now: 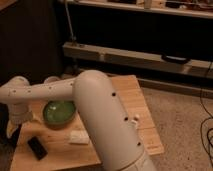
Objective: Place the eraser on the white sponge
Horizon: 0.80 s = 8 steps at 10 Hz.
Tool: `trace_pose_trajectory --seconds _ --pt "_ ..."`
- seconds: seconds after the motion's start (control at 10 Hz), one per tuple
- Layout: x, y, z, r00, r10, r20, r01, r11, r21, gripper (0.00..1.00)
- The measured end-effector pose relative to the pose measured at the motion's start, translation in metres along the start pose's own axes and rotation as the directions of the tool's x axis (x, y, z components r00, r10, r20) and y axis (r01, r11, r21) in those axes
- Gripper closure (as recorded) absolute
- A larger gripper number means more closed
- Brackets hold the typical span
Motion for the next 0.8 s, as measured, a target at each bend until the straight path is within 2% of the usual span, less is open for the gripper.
trace_pose_trajectory --seconds 0.1,0.2,0.3,0.5,0.6,0.7,0.8 --pt "-0.005 -0.022 0.007 0.996 -0.091 0.014 0.092 0.995 -0.033 0.17" --pt "-0.016 -0.044 0.015 0.986 -0.166 0.027 0.167 0.983 -0.069 0.17" --pt "-0.026 -0.053 0.02 0.981 -0.191 0.033 0.194 0.976 -0.102 0.17" --pt "-0.055 -0.053 0.03 0.98 -0.196 0.047 0.201 0.967 -0.158 0.17" --pt "-0.069 -0.046 0.033 0.984 -0.174 0.047 0.18 0.966 -0.185 0.17" --pt "-0.074 -0.04 0.034 0.987 -0.157 0.043 0.162 0.967 -0.198 0.17" --pt "-0.079 -0.023 0.034 0.992 -0.126 0.031 0.13 0.968 -0.217 0.17"
